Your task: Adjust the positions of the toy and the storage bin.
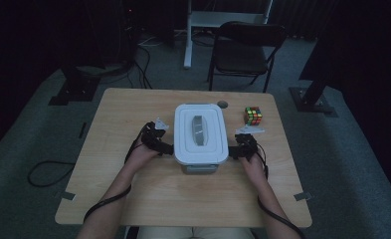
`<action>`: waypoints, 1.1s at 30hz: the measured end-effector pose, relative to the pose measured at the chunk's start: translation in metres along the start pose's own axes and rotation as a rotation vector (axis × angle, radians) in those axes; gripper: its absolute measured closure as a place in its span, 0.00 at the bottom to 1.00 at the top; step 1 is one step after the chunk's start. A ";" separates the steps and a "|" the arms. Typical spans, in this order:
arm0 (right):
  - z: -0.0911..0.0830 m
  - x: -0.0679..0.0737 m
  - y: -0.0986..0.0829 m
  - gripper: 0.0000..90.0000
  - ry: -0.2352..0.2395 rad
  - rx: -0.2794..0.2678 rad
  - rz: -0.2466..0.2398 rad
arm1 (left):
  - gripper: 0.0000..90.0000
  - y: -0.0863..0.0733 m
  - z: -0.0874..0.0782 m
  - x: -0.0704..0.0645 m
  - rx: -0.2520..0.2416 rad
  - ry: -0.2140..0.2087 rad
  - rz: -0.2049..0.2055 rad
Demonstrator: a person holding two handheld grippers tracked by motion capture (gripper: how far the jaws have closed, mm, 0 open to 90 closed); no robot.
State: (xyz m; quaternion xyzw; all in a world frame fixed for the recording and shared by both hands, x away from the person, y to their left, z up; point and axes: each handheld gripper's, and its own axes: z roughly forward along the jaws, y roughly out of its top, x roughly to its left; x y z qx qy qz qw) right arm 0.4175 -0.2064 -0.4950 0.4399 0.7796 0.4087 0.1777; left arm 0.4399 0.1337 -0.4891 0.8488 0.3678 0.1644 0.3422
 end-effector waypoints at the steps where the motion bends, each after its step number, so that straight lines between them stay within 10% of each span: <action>1: -0.002 -0.001 -0.002 0.19 0.003 -0.001 0.001 | 0.02 0.000 0.000 0.000 0.000 0.000 0.000; 19: -0.025 -0.003 -0.031 0.19 0.148 0.022 0.033 | 0.03 -0.002 -0.010 -0.023 -0.008 -0.052 0.008; 33: -0.022 -0.020 -0.037 0.15 0.050 -0.052 0.133 | 0.04 -0.014 0.000 0.004 -0.130 -0.014 -0.074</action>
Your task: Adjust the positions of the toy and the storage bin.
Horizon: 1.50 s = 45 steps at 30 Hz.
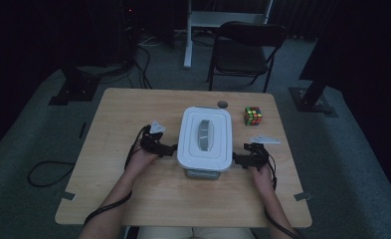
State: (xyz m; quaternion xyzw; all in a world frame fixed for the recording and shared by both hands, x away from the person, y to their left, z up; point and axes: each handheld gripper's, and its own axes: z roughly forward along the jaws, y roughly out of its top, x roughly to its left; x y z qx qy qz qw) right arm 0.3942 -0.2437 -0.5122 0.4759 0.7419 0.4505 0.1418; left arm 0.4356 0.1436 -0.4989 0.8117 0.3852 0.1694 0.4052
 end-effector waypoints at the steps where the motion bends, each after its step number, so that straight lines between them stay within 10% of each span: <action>1: 0.002 -0.001 0.003 0.15 -0.014 0.004 0.004 | 0.04 0.002 0.001 0.002 -0.005 0.007 -0.022; 16: 0.017 -0.005 0.021 0.14 0.072 0.006 0.009 | 0.00 0.022 0.021 0.000 0.056 -0.014 0.042; 45: -0.015 0.025 -0.013 0.15 0.146 -0.003 -0.016 | 0.01 0.007 -0.013 -0.030 0.054 -0.023 0.112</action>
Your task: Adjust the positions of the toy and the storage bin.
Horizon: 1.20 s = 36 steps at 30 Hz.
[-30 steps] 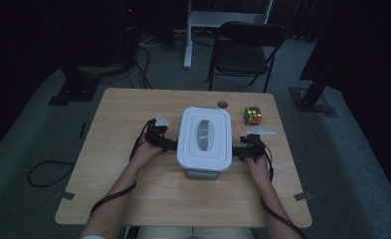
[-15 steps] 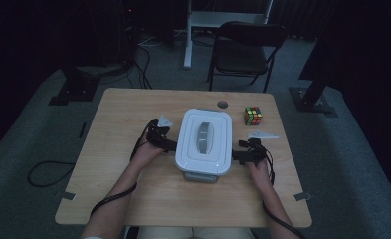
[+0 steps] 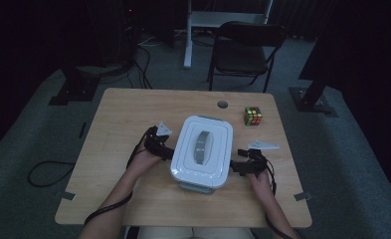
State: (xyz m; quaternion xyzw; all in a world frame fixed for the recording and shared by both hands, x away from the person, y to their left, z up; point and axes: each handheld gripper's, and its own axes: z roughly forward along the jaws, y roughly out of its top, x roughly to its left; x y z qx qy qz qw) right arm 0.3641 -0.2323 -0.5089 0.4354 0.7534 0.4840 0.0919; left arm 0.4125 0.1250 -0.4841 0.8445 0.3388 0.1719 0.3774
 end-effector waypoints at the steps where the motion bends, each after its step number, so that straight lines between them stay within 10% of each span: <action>1: -0.001 0.002 -0.002 0.15 0.003 -0.003 0.004 | 0.01 -0.001 -0.002 -0.002 0.003 0.000 0.005; 22: -0.010 0.036 -0.021 0.14 0.063 0.015 -0.033 | 0.01 -0.024 -0.036 -0.016 0.038 0.011 0.038; 36: 0.014 0.036 -0.005 0.14 0.074 0.028 -0.039 | 0.01 -0.027 -0.035 0.007 0.036 0.035 -0.016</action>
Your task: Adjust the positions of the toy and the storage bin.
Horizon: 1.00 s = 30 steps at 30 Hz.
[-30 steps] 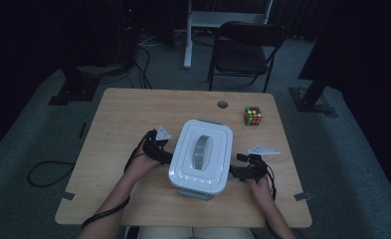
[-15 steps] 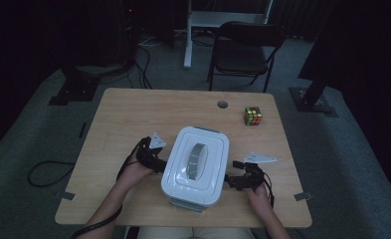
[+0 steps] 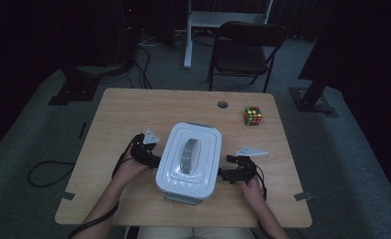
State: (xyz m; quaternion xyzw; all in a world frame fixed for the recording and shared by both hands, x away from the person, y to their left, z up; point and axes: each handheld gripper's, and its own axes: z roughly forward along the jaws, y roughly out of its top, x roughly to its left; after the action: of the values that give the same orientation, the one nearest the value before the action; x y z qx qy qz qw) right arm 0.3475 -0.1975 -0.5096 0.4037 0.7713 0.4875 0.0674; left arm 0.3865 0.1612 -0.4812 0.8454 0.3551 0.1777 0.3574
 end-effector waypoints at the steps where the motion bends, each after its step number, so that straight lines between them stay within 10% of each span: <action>1: 0.001 0.000 0.000 0.14 0.004 -0.003 0.006 | 0.01 0.000 0.000 0.000 -0.002 -0.004 -0.004; 20: -0.022 -0.009 -0.009 0.14 -0.023 0.010 -0.003 | 0.01 0.009 0.014 -0.017 -0.013 -0.022 0.018; 30: -0.034 -0.029 0.000 0.13 -0.089 0.028 0.008 | 0.01 -0.004 0.010 -0.006 -0.037 -0.064 -0.064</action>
State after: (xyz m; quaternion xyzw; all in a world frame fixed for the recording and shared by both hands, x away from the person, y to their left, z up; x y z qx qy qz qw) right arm 0.3498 -0.2407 -0.5002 0.4290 0.7726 0.4585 0.0940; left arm 0.3858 0.1546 -0.4913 0.8320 0.3671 0.1453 0.3896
